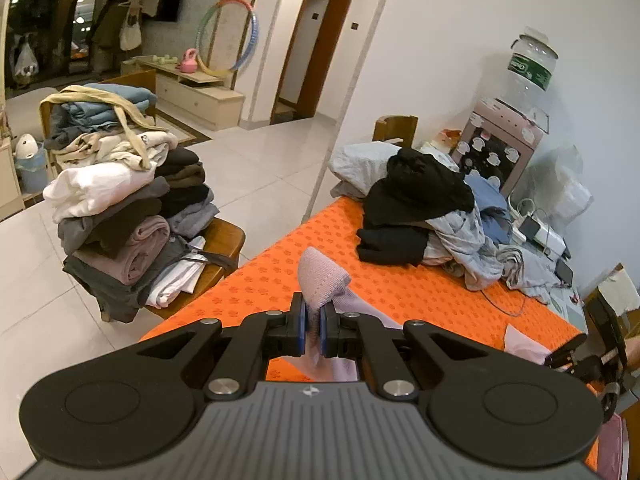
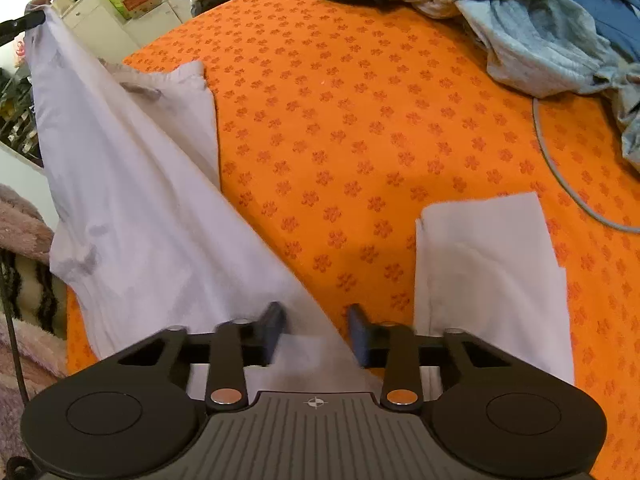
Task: Fold clothes
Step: 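Lift the pink garment with both tools and shake it out, then lower the pink garment onto the mat with both tools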
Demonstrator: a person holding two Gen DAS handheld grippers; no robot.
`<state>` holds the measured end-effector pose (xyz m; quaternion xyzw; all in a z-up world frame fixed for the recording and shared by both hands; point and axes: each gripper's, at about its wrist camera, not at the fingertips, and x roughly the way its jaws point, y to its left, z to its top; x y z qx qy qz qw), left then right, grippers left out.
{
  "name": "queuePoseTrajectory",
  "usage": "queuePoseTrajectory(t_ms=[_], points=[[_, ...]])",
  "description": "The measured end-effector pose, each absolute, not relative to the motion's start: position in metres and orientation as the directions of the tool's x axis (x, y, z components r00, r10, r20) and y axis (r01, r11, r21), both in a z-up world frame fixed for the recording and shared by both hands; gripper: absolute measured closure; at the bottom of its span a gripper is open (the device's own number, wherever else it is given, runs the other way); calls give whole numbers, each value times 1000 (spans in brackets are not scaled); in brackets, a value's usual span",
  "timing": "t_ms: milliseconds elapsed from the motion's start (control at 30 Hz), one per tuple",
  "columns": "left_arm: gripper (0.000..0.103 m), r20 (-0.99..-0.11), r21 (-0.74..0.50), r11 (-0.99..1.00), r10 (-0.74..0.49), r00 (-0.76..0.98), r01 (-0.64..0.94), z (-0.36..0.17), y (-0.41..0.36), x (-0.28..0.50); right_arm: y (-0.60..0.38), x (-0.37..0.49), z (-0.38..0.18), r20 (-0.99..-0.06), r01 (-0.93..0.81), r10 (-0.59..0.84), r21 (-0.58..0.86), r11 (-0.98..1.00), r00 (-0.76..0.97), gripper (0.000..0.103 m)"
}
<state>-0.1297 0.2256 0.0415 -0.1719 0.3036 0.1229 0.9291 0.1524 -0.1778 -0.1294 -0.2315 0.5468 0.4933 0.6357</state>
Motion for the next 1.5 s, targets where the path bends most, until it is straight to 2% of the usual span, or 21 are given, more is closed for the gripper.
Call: queuePoseTrajectory(t_ms=[33, 100, 200, 433, 700, 967, 1133, 1267, 1500], points=[[96, -607, -246, 910, 124, 785, -335, 41, 226, -130, -179, 150, -129, -924, -881, 373, 243, 407, -82, 77], [96, -610, -248, 909, 123, 783, -335, 39, 227, -131, -182, 143, -128, -929, -882, 364, 225, 414, -66, 90], [96, -613, -246, 910, 119, 781, -332, 37, 230, -130, -188, 128, -120, -931, -874, 365, 162, 459, 19, 98], [96, -612, -243, 922, 94, 785, -301, 33, 240, -134, -221, 62, -71, -859, -758, 411, 44, 651, 304, 98], [96, -589, -263, 925, 72, 805, -275, 29, 244, -187, -250, -53, -25, -764, -620, 391, -16, 784, 513, 98], [96, -564, -261, 933, 62, 823, -249, 40, 249, -278, -249, -180, -6, -691, -509, 342, -45, 859, 637, 99], [96, -530, -232, 956, 32, 847, -181, 57, 254, -340, -241, -271, 8, -648, -444, 311, -48, 895, 696, 99], [96, -526, -241, 959, 1, 851, -150, 69, 260, -380, -235, -340, 22, -643, -398, 286, -31, 917, 710, 99], [96, -479, -273, 956, -36, 877, -110, 93, 262, -389, -227, -387, 68, -611, -320, 222, -54, 946, 760, 99]])
